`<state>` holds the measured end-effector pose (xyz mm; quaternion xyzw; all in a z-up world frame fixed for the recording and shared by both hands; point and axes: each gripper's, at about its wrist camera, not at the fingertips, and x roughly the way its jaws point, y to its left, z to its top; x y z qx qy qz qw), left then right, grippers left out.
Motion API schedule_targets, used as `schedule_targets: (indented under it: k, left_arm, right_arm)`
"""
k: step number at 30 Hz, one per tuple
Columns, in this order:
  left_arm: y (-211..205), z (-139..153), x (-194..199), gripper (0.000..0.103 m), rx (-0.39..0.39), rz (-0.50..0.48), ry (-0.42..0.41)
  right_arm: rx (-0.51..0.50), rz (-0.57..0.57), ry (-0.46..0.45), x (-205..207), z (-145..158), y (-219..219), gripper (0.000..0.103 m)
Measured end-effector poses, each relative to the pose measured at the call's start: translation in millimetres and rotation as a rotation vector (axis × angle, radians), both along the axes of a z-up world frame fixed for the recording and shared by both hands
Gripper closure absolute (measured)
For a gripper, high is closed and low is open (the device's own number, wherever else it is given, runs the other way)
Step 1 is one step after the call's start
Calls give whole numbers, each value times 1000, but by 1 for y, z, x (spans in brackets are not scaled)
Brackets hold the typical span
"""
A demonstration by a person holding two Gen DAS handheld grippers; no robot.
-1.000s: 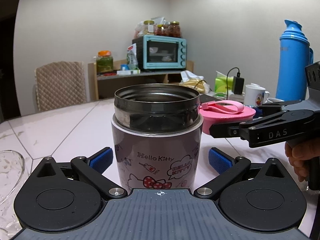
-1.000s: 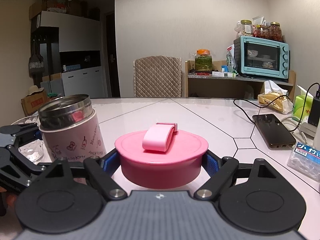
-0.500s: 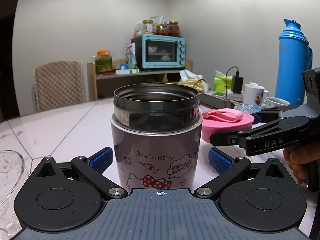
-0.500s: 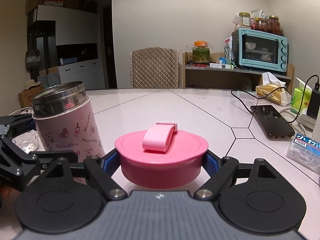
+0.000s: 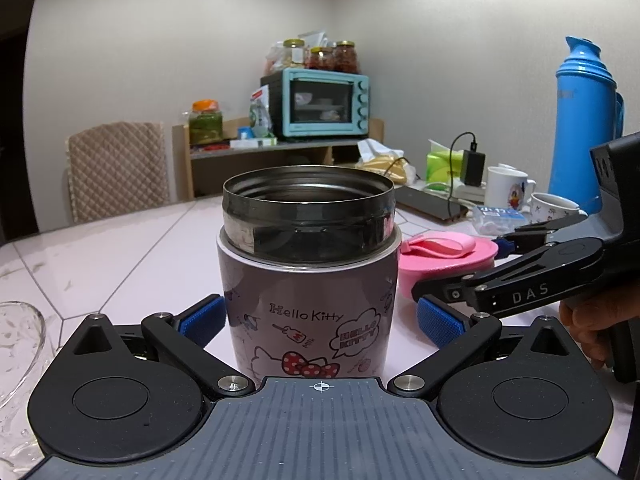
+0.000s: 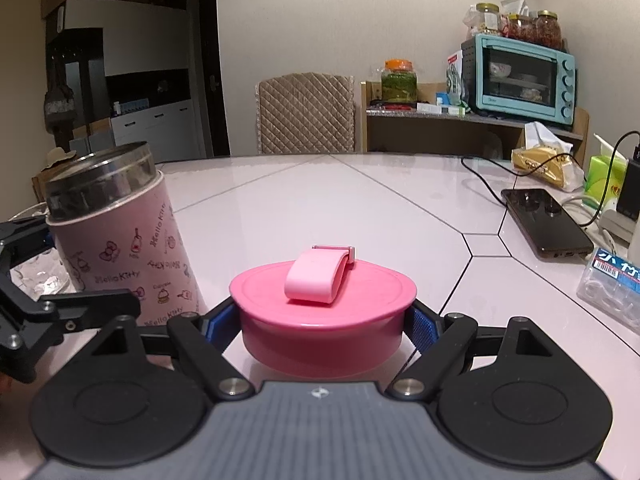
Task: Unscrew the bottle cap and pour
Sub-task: 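Lower the pink cap onto the table with the right gripper while left holds the jar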
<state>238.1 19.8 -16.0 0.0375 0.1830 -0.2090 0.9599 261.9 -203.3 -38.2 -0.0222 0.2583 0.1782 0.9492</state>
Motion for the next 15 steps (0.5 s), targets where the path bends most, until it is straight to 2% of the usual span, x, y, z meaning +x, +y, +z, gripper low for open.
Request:
schedule_targets:
  k: [15]
  left_arm:
    - [-2, 1, 3, 0, 7, -15, 11]
  right_arm:
    - [-43, 2, 48, 6, -5, 3, 18]
